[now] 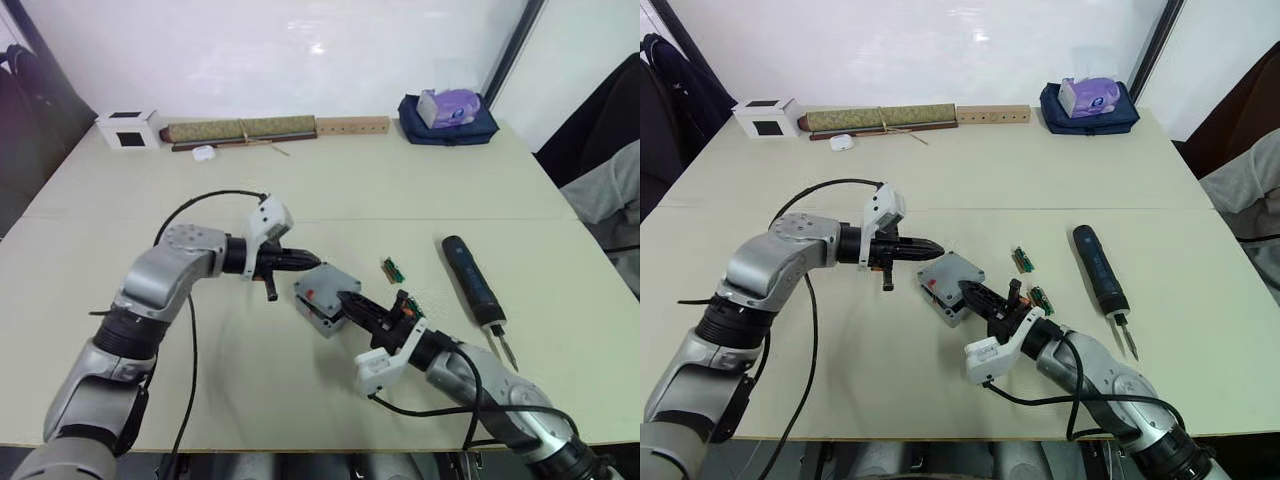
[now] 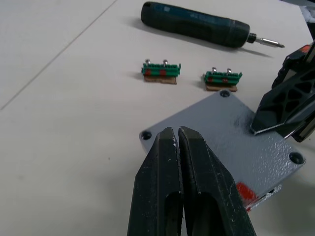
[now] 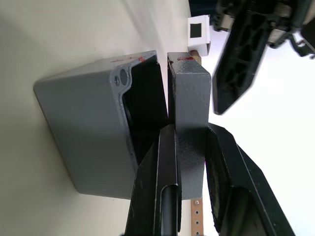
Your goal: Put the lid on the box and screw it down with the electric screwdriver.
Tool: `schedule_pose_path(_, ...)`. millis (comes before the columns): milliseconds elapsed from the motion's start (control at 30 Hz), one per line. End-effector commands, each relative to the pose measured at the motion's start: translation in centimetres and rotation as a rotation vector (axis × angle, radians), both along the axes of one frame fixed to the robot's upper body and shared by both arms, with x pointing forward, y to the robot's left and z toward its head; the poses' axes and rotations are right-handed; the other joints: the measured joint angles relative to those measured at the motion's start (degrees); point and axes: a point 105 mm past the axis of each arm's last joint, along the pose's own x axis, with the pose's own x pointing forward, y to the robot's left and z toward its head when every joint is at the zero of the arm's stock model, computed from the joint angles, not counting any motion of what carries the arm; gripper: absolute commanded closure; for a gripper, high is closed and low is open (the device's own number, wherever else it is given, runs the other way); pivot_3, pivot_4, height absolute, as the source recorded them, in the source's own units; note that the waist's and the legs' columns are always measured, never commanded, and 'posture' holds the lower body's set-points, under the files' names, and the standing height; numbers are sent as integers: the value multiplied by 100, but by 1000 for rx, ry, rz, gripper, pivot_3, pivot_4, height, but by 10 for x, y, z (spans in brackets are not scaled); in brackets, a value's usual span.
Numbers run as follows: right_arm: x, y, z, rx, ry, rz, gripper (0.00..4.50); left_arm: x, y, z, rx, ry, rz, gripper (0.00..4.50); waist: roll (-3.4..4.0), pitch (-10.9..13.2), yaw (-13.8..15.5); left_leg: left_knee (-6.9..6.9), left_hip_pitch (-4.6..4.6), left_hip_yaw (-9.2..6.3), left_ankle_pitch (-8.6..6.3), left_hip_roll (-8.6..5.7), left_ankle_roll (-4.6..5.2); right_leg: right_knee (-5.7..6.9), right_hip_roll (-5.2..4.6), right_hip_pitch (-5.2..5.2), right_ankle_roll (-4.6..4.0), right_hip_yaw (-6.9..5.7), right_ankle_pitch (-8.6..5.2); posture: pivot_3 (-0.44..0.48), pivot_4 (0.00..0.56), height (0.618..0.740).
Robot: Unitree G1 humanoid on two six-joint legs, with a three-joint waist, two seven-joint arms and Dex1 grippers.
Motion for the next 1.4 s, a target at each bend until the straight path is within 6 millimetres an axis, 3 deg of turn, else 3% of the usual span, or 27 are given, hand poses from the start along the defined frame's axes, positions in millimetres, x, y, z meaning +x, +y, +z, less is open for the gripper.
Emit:
schedule_pose_path(33,-5,1,-4,-3,17,13,4329,-9,-8,-2,37,-55,-67,4398,0,0,1,0,1,0,0,0,0,0,0,2,0,0,0,0,150,740)
schedule_pose_path(233,-5,3,-7,-4,28,18,4329,-15,-12,-20,115,-83,-132,4398,-1,-5,2,0,10,1,0,-1,0,0,0,11,0,0,0,0,150,740)
schedule_pose_path(300,-5,2,-7,0,34,13,3303,-17,-11,-27,151,-98,-154,4500,-1,-8,2,0,13,1,0,-1,0,0,0,14,0,0,0,0,150,740)
schedule_pose_path(567,-7,-3,3,21,-14,-8,654,-21,-9,-46,185,-87,-180,4500,-4,-26,0,-7,97,2,-7,0,12,-11,1,99,-5,0,-5,0,150,740)
schedule_pose_path(833,-16,-9,19,62,-68,-2,654,-27,-10,-59,203,-88,-203,4500,5,-53,14,-7,97,2,-7,0,12,-11,0,100,-5,0,-5,0,150,740)
schedule_pose_path(1400,-26,-21,13,55,-18,-5,654,-29,-4,-68,210,-130,-222,4500,8,-60,15,-7,97,3,-8,-1,14,-14,-2,102,-5,0,-6,0,150,740)
